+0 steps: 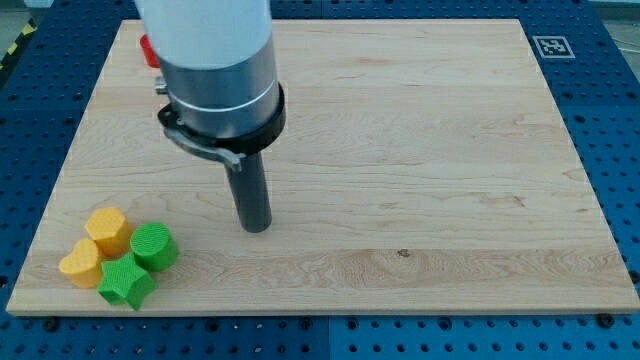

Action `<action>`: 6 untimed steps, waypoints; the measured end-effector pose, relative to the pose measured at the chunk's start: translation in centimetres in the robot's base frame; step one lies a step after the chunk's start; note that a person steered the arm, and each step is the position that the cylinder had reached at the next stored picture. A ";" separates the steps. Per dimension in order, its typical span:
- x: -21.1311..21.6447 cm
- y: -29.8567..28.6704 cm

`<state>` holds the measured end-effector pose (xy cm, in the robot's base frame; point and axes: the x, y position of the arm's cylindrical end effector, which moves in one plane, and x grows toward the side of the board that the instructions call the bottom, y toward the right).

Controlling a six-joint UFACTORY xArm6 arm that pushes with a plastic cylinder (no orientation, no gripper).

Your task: Push the red star to the top left of the blue cube

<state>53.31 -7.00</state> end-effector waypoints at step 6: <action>-13.8 -9.2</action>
<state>39.48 -16.18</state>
